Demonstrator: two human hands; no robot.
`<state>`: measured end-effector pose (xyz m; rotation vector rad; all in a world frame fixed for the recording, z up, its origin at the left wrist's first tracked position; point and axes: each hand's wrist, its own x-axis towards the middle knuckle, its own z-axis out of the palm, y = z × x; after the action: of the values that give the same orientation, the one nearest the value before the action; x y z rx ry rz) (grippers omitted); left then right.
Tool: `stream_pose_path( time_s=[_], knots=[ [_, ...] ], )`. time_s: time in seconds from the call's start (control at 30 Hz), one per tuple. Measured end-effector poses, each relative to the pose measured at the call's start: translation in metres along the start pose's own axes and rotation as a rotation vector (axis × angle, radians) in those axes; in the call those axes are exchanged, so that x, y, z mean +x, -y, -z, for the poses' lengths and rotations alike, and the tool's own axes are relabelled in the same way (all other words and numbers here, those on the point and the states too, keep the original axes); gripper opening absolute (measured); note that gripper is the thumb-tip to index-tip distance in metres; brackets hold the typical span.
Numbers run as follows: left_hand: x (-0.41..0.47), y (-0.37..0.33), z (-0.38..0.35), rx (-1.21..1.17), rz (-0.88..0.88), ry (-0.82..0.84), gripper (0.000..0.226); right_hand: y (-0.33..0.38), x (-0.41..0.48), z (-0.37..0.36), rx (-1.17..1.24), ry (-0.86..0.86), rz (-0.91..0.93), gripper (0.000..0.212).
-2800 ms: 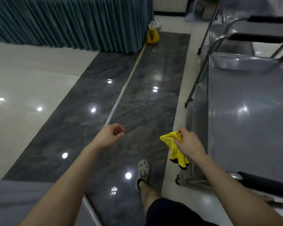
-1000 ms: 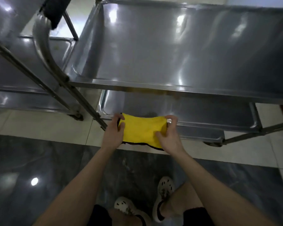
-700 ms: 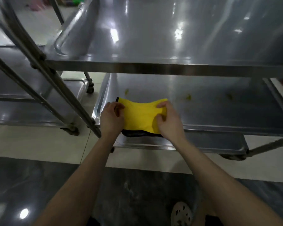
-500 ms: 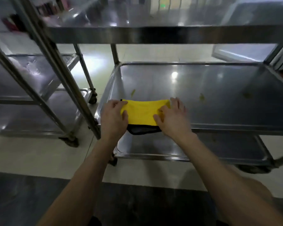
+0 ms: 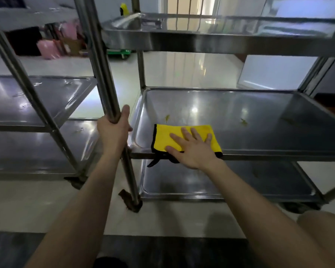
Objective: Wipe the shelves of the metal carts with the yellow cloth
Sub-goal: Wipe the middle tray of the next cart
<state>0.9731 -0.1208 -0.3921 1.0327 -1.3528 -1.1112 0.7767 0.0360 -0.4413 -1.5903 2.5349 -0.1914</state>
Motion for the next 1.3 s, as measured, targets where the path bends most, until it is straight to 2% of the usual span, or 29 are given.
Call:
stream_pose_path(
  time_s=[0.27,0.43,0.57,0.67,0.87,1.0,1.2,1.3],
  knots=[
    [0.008,0.013,-0.009,-0.044,0.011,-0.045,0.049,-0.020,0.015,0.003,0.026,0.086,-0.048,0.094],
    [0.007,0.016,-0.010,-0.068,0.004,-0.098,0.068,-0.074,0.066,0.013,0.002,0.121,-0.152,0.098],
    [0.005,0.018,-0.012,-0.079,-0.058,-0.107,0.069,-0.093,0.124,0.020,0.022,0.142,-0.216,0.099],
    [0.004,0.021,-0.014,-0.061,-0.091,-0.111,0.068,-0.069,0.174,0.020,-0.001,0.119,-0.197,0.092],
    [0.005,0.021,-0.015,-0.034,-0.064,-0.125,0.071,0.021,0.239,0.017,-0.023,0.120,-0.033,0.077],
    [0.002,0.014,-0.017,-0.060,-0.059,-0.141,0.073,0.041,0.209,0.011,-0.022,0.124,0.020,0.076],
    [0.000,0.003,-0.017,-0.065,-0.021,-0.124,0.068,0.062,0.085,-0.020,-0.067,0.096,0.165,0.078],
    [0.000,0.004,-0.017,-0.037,-0.019,-0.137,0.059,0.057,0.057,-0.016,-0.020,0.101,0.170,0.071]
  ],
)
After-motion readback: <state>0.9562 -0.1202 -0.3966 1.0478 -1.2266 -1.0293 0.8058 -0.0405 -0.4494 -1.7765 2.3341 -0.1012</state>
